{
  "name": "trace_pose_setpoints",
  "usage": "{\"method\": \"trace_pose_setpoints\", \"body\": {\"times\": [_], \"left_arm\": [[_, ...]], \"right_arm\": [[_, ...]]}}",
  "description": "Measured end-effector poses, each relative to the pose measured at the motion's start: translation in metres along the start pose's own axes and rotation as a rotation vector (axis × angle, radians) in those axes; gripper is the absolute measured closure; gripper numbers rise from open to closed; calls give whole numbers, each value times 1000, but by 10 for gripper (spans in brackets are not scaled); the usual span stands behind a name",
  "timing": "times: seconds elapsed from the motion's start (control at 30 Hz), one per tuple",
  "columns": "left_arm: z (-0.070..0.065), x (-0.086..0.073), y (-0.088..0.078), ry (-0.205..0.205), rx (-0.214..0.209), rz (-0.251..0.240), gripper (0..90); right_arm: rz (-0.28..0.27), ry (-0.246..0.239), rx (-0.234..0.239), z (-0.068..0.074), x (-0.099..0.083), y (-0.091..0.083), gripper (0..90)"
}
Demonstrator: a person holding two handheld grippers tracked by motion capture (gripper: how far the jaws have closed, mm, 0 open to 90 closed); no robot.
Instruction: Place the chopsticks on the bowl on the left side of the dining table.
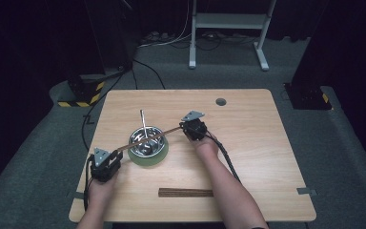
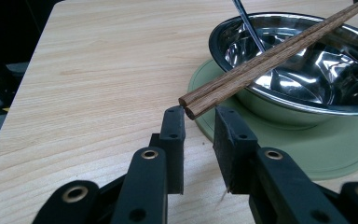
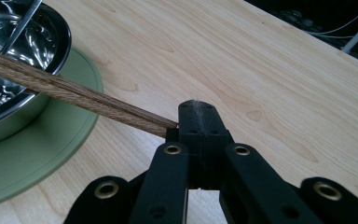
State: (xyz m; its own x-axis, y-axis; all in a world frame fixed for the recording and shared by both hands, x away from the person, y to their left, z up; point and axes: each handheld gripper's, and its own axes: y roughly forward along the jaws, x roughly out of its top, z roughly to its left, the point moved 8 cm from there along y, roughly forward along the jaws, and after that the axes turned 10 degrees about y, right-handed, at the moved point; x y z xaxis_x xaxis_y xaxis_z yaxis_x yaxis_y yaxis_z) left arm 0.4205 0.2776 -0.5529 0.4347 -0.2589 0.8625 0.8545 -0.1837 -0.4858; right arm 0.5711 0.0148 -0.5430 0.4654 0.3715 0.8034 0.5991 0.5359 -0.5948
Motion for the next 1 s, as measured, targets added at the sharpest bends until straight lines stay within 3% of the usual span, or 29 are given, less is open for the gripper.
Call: {"method": "trace_pose_setpoints", "body": {"times": [0.2, 0.47, 0.7, 1.0], "left_arm": [[1, 0, 1, 10, 0, -2, 731], [2, 1, 1, -15, 0, -9, 732], [7, 12, 1, 10, 13, -16, 734], [8, 10, 2, 13, 15, -2, 724]], "right_arm": [[-13, -7, 8, 2, -5, -8, 898], [-32, -3, 18, 7, -12, -20, 897], [-41, 8, 27, 10, -19, -26, 897], [-46, 18, 23, 14, -24, -33, 897]]}}
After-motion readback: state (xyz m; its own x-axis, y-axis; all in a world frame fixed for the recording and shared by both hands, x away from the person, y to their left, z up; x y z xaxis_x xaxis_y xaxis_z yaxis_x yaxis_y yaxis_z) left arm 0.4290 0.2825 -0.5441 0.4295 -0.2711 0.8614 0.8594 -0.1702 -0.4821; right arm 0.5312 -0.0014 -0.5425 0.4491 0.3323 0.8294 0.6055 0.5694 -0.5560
